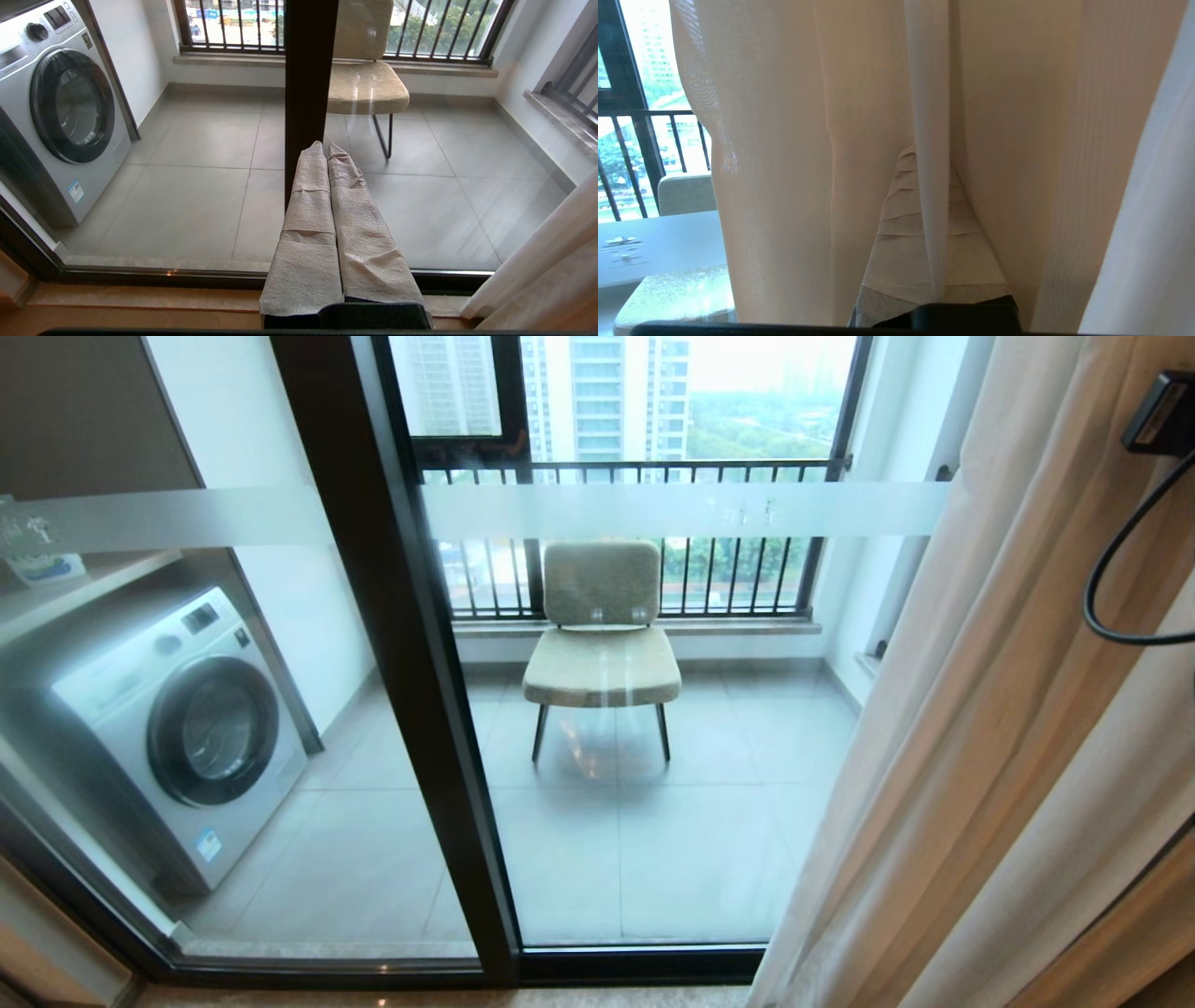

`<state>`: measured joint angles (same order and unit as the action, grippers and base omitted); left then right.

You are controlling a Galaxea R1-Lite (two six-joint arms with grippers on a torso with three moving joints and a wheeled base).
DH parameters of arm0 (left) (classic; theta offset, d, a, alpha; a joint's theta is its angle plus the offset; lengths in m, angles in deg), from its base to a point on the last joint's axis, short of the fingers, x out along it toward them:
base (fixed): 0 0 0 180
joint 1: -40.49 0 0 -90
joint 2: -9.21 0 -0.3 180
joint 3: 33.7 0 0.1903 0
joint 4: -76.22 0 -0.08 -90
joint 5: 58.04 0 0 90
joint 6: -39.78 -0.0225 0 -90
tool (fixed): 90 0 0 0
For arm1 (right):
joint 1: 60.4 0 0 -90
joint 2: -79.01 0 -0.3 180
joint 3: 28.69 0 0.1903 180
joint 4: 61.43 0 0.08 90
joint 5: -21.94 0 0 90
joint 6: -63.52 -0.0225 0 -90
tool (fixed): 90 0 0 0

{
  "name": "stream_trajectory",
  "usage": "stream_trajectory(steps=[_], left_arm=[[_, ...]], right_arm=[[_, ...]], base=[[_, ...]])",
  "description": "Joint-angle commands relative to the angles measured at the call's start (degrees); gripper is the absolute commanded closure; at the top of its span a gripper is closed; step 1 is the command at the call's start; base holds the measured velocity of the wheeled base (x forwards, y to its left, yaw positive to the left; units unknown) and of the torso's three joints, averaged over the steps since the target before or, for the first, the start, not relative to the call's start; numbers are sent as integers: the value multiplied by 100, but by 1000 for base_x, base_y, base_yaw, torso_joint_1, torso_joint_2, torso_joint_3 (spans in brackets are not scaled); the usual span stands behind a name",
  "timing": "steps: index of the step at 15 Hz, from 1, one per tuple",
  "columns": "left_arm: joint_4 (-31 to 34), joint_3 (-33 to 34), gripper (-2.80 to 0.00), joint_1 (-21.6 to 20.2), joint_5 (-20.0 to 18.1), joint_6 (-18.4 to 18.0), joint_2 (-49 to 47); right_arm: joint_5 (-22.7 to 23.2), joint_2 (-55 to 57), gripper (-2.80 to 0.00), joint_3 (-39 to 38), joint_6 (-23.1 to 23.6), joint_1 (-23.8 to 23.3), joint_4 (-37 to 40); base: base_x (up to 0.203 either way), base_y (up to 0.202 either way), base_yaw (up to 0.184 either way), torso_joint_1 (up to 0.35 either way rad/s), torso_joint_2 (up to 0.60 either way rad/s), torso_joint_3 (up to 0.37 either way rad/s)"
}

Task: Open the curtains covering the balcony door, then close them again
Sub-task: Pull the inner curtains open on both sides

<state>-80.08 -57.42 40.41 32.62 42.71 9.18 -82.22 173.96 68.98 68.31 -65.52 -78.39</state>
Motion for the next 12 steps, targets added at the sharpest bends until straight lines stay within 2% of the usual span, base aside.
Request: stream_trajectory(steps=[1, 12], left_arm=[[2, 0, 0, -1, 4, 5, 2], [2, 0, 0, -1, 3, 5, 2]], right_arm=[[-7, 23, 0, -12, 4, 0, -28], [-7, 23, 0, -21, 4, -15, -37]], base=[[0, -189, 0, 2, 2, -2], [0, -193, 2, 2, 4, 2]])
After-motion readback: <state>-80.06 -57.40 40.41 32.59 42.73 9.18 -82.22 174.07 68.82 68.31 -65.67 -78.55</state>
